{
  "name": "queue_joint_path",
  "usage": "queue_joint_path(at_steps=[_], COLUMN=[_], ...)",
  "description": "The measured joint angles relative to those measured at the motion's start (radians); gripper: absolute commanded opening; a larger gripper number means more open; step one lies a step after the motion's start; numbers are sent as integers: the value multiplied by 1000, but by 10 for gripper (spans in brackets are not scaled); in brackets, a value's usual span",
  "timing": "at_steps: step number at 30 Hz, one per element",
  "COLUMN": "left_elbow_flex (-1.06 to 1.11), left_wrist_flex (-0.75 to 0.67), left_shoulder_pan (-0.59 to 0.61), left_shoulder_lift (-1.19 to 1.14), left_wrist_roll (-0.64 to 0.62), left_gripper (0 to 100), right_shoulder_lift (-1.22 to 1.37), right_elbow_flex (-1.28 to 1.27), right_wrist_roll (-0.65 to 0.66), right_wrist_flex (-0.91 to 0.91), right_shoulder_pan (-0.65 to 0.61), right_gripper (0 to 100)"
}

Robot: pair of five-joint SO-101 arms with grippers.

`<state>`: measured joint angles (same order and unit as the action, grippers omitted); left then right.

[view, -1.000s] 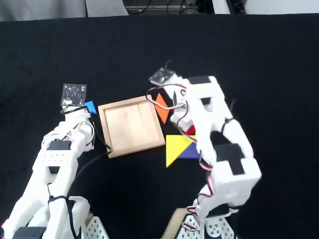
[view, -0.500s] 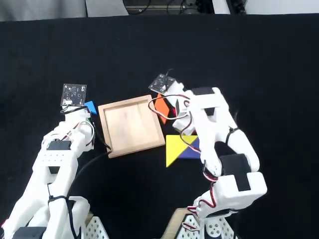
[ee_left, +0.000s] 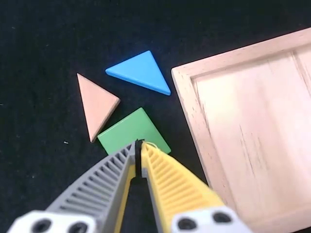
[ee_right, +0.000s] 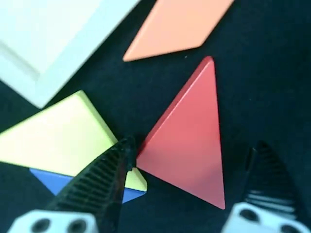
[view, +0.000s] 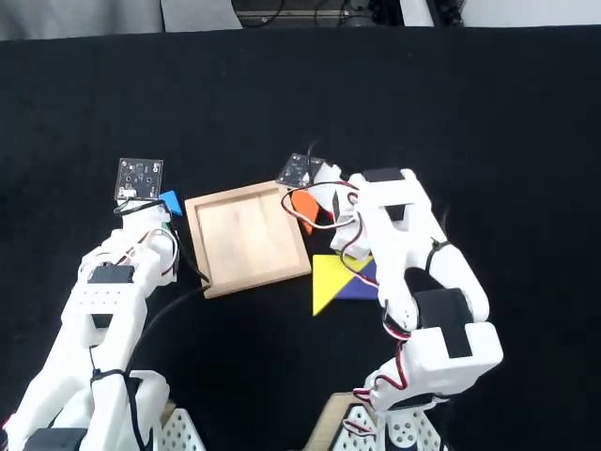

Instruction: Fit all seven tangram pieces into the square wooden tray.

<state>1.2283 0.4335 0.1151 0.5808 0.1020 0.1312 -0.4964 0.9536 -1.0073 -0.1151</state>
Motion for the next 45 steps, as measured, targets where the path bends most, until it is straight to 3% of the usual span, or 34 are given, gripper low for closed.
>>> queue_joint_path(at_steps=[17, 24, 29, 45], left_elbow_flex=[0, 0, 0, 0], left_wrist_flex=[0, 0, 0, 0], left_shoulder_pan=[0, 0, 0, 0], left_shoulder_lift=[0, 0, 0, 0], left_wrist_roll=[0, 2, 2, 2], left_gripper=[30, 30, 30, 30], right_shoulder_lift=[2, 152, 249, 259], right_elbow_flex=[54, 155, 279, 299], right_wrist_roll=[215, 282, 295, 278], right_wrist_flex=[-92, -157, -253, -259], right_shoulder_pan=[32, 35, 49, 38], right_gripper=[353, 353, 353, 352])
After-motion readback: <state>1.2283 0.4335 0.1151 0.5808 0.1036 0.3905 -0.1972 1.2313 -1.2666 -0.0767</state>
